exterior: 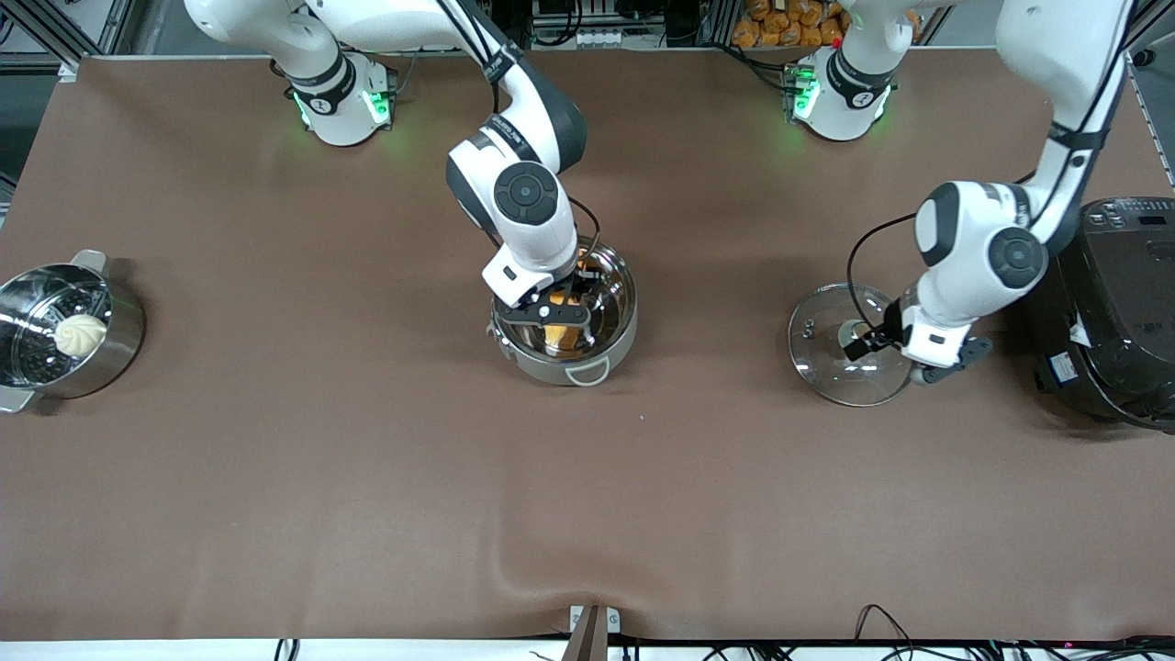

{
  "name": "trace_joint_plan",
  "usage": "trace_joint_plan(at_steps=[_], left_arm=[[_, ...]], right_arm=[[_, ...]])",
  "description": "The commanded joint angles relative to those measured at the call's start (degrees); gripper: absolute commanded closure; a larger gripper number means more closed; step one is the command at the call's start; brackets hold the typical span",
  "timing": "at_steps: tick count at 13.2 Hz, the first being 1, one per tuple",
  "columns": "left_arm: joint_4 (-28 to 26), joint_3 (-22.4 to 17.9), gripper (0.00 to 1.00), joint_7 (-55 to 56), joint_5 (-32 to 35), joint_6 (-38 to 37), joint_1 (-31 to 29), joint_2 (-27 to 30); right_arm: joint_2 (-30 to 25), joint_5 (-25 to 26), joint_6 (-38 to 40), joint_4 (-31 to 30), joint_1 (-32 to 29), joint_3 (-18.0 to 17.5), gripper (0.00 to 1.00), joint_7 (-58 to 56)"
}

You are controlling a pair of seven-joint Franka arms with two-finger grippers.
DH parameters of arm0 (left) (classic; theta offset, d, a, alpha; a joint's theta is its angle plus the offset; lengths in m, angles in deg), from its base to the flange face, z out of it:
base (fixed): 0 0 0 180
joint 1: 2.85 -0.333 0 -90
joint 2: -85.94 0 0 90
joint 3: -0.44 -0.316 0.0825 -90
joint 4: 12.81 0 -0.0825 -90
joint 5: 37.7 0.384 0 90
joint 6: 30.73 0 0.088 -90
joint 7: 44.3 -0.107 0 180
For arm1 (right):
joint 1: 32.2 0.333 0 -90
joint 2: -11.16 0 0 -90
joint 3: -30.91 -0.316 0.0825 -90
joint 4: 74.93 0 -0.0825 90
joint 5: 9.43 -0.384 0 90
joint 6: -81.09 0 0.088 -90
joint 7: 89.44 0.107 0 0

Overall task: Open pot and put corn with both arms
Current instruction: 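Lower the corn into the pot with the right gripper while the left sets lid down, then release the corn in the pot and open the left gripper off the lid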

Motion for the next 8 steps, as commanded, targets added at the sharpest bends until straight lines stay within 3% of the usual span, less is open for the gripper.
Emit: trace_joint_plan(at_steps=[1,4,8], left_arm=[[11.8,0.0,0.00,-0.9,-0.6,-14.6,-0.7,2.0],[25.1,-0.2,0.00,-1.3,1.2,-29.2,-0.7,2.1],[33.2,0.7,0.00,-10.2,2.9,-40.3,-0.7,5.4]], right_arm=[[-0.7,0.3,-0.3,-0.1,-0.3,-0.1,0.00,2.4],[-3.3,0.0,0.5,0.7,-2.8,-0.5,0.00,5.5],[-12.7,0.3,9.0,1.4,-11.2,-1.8,0.00,5.2]])
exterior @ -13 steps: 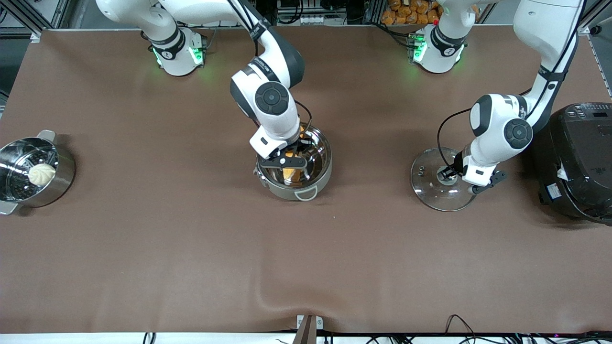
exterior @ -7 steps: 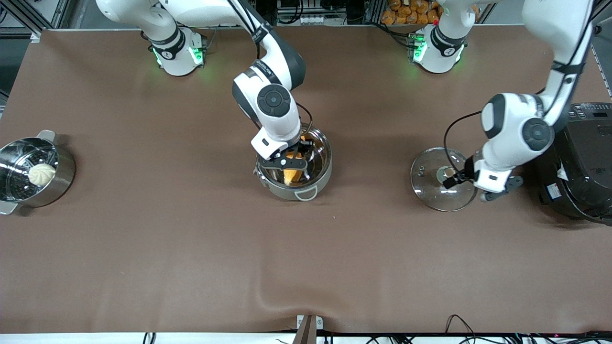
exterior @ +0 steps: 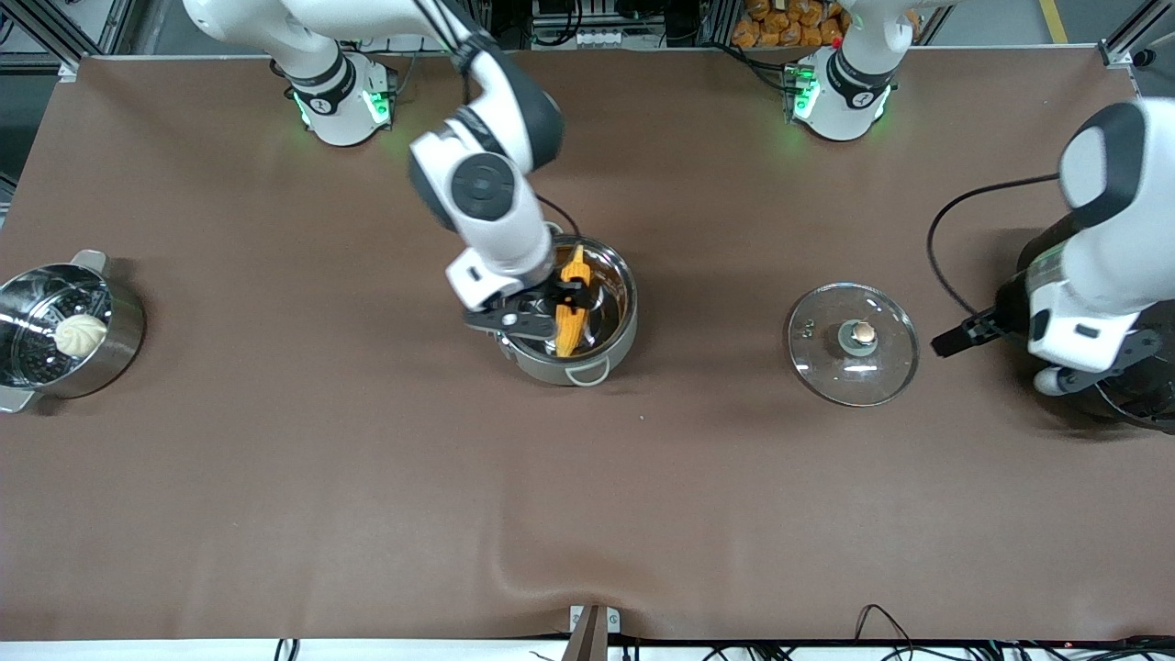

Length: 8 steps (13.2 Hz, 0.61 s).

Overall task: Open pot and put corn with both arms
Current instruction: 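Release the corn in the pot and open the left gripper off the lid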

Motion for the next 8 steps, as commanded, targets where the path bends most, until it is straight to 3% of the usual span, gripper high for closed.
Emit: trace_joint_plan(at_steps=[1,4,8], left_arm=[[4.2,0.6,0.00,-9.6,1.1,-7.1,-0.4,2.8],[4.4,0.2,0.00,-13.7,0.9,-11.1,-0.4,6.1],[2.0,0.5,0.00,-15.1,0.3,-13.4,1.8,10.2]], right_arm=[[-9.0,0.5,6.0,-1.4,-6.9,-1.9,0.00,-0.2],[-16.3,1.3,15.3,-1.2,-16.0,-1.5,0.00,-16.0],[-22.9,7.6,23.6,1.2,-24.2,-0.7,0.00,-28.5]])
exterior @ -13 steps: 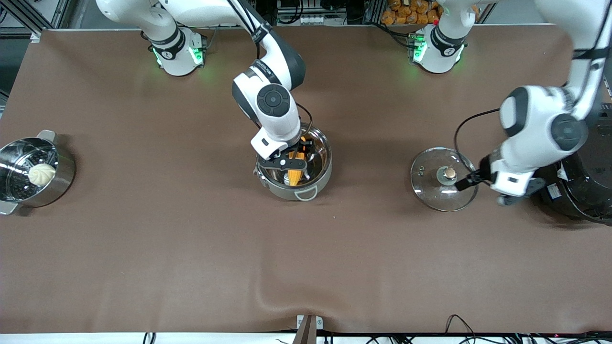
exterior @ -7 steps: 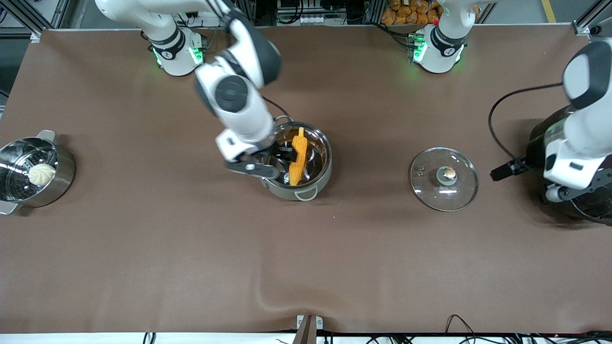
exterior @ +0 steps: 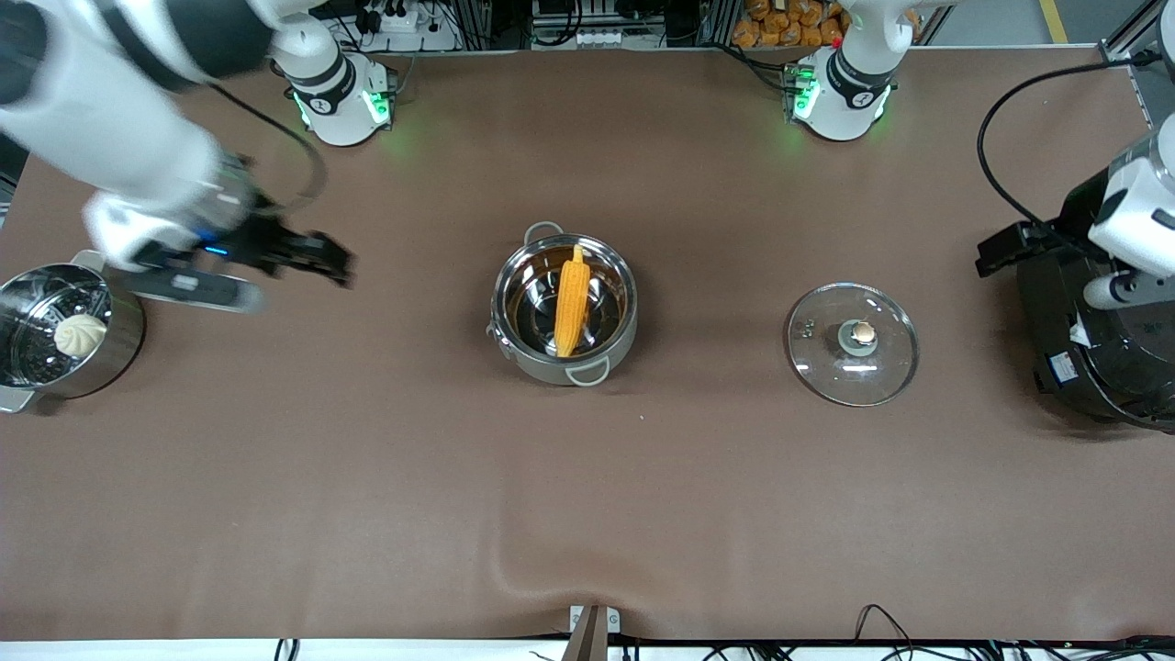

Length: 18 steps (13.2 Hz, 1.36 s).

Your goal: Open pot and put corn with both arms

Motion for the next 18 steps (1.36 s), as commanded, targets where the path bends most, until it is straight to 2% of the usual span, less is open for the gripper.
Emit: trace_joint_plan(at_steps=[1,3,5,7,15,18], left_arm=[[-2.8,-0.2,0.00,-1.8,0.3,-0.9,2.2,3.4],[-2.7,-0.4,0.00,-1.9,0.3,-0.9,2.1,3.3],[-2.2,-0.1,0.00,-2.2,0.3,-1.2,1.6,2.8],[-1.9,-0.1,0.00,-3.4,0.3,-1.2,1.5,2.7],[1.3,-0.4,0.00,-3.6,0.3,-4.5,1.5,2.7],[1.6,-0.4,0.00,-3.6,0.3,-4.9,1.4,2.7]], right_arm=[[-4.3,1.5,2.6,-0.2,-3.7,1.1,0.00,-9.2],[-5.8,1.4,3.8,-0.2,-3.6,6.7,0.00,-15.3],[-6.9,1.7,4.1,-0.2,-4.3,9.8,0.00,-21.6],[-7.1,1.3,5.1,-0.4,-7.4,10.0,0.00,-23.0],[-7.0,2.1,6.2,-3.5,-7.3,9.9,0.00,-23.0],[-6.8,4.5,8.7,-3.1,-6.8,9.7,0.00,-23.0]])
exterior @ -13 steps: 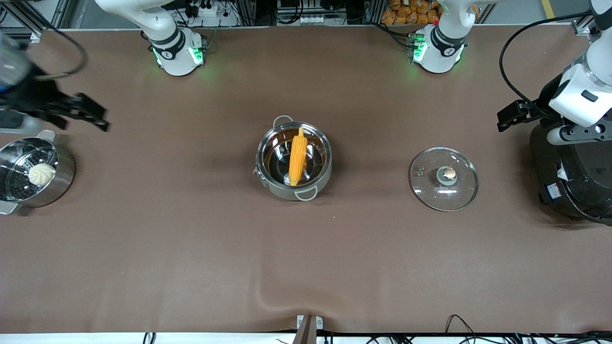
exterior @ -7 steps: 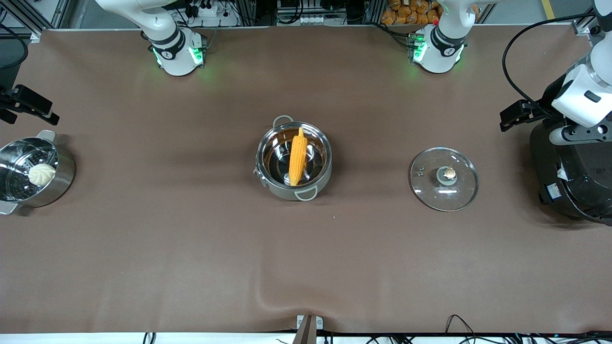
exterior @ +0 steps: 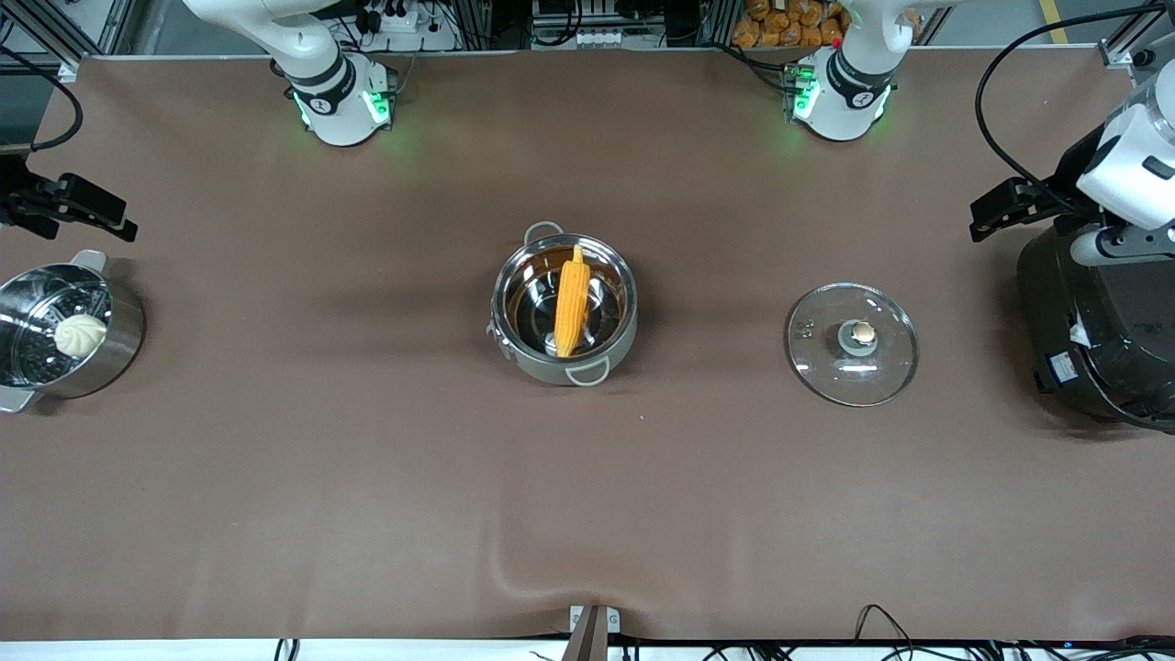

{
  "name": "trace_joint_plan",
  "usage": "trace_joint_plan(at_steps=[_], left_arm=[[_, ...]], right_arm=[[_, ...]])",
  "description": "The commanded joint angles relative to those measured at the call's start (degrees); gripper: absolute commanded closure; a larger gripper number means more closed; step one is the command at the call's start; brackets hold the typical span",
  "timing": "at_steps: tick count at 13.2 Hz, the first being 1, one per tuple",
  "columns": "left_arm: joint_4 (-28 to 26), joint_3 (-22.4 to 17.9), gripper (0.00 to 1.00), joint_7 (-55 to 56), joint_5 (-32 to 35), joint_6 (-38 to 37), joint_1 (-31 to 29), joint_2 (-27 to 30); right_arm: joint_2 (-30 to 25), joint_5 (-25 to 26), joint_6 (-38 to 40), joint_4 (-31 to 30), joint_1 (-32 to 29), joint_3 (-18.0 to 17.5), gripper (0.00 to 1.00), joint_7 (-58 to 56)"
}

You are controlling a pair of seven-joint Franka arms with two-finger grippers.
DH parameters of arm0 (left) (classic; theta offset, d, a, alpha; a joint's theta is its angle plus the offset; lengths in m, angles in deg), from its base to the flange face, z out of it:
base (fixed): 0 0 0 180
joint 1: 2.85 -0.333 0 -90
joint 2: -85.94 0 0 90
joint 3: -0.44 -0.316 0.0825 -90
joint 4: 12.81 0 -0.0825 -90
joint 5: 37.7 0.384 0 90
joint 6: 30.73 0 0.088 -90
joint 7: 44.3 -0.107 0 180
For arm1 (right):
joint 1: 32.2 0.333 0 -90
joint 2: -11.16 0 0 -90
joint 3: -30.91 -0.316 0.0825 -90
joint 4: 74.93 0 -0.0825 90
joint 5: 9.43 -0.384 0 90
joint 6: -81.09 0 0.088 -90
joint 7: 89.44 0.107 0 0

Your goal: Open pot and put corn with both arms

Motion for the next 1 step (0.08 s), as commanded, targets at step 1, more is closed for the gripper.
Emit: trace_joint_plan(at_steps=[1], left_arm=[[0.6,0.0,0.00,-1.4,0.3,-1.4,-0.3,0.6]], right_arm=[[-0.8,1.8,2.5,-0.2,0.2,-0.5,0.00,-0.3]])
